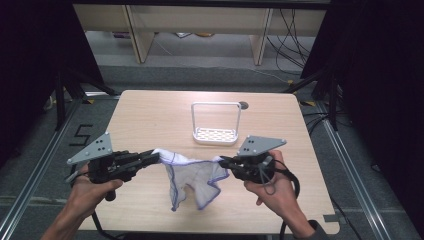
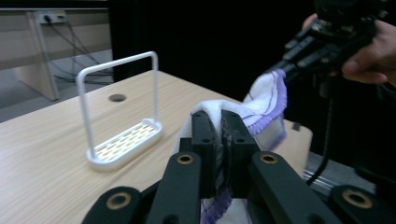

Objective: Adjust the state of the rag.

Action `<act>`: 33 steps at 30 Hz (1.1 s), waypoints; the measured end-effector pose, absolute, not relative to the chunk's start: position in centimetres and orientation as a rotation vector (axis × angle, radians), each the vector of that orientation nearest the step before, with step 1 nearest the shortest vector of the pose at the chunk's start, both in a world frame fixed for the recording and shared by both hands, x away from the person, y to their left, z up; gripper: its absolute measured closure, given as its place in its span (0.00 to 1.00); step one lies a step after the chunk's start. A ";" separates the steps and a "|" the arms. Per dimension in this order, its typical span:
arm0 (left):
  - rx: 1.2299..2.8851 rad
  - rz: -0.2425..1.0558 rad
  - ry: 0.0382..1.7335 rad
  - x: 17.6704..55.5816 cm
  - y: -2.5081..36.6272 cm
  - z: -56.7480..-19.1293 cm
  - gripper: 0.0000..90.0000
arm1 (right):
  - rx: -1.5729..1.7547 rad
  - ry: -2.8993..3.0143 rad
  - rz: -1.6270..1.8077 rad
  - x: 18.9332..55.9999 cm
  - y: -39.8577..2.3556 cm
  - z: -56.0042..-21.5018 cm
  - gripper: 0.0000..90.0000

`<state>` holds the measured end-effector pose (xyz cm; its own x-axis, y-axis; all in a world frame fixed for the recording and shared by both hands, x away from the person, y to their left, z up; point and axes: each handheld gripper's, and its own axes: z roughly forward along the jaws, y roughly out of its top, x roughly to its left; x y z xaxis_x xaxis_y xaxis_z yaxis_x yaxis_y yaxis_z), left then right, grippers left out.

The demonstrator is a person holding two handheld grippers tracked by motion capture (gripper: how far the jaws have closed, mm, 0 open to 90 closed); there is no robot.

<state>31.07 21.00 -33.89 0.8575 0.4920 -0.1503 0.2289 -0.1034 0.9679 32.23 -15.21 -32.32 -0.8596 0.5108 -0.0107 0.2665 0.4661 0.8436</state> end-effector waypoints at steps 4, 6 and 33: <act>1.676 0.175 0.528 30.5 20.4 -33.1 0.94 | 0.680 2.454 1.364 31.6 -16.4 -30.0 0.99; 1.689 0.153 0.529 30.7 20.1 -33.1 0.94 | 0.660 2.445 1.360 32.1 -17.0 -29.6 0.99; 1.954 0.223 0.960 44.3 16.5 -49.1 0.84 | 0.970 2.588 0.726 47.5 -13.2 -47.5 0.91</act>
